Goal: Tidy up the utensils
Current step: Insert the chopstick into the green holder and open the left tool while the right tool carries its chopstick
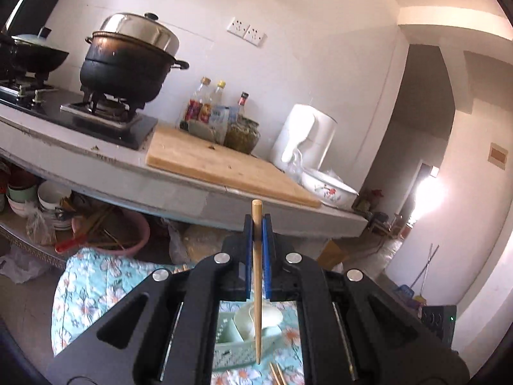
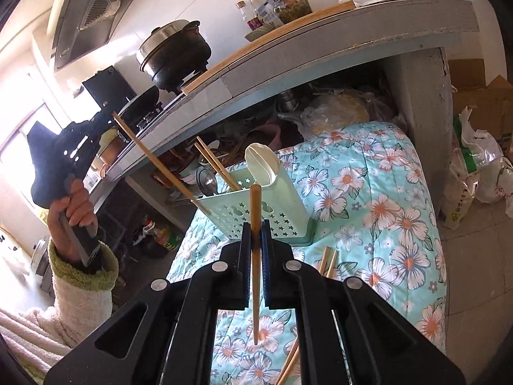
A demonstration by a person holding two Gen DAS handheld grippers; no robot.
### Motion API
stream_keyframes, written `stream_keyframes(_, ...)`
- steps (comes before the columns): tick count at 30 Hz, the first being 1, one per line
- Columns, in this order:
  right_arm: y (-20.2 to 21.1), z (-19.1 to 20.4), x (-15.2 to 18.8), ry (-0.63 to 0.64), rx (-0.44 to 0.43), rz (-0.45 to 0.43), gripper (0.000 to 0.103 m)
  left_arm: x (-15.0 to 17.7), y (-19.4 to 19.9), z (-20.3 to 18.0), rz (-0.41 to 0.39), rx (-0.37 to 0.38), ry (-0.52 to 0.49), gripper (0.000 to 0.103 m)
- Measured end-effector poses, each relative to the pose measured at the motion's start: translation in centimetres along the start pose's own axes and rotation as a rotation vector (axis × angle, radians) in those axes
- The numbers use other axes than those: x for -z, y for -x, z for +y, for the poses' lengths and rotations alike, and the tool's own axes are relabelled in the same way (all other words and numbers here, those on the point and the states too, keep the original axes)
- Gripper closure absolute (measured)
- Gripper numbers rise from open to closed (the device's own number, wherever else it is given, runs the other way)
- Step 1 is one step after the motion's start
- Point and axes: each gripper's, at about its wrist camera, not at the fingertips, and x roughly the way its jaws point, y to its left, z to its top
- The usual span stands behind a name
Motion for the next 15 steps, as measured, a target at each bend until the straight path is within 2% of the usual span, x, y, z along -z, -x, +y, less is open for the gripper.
stream_keyframes(4,-0.2,0.0,0.1,-0.003,0.009,0.007,0.097,-0.2,-2.2,0.1,-0.053,-0.056,-0.024,0.098)
stream_keyframes(7,-0.3,0.0,0.1,-0.001,0.018,0.012,0.097,1.1,-4.3,0.2,-0.057,-0.124,-0.069,0.098)
stream_keyframes(11,-0.5,-0.3,0.2,-0.007,0.023,0.019,0.097,3.4,-6.6,0.7,-0.048,-0.158,-0.079,0.098)
stream_keyframes(15,-0.7,-0.5,0.3,-0.012,0.025,0.027,0.097,5.1,-8.1,0.9,-0.047,-0.163,-0.100,0.098)
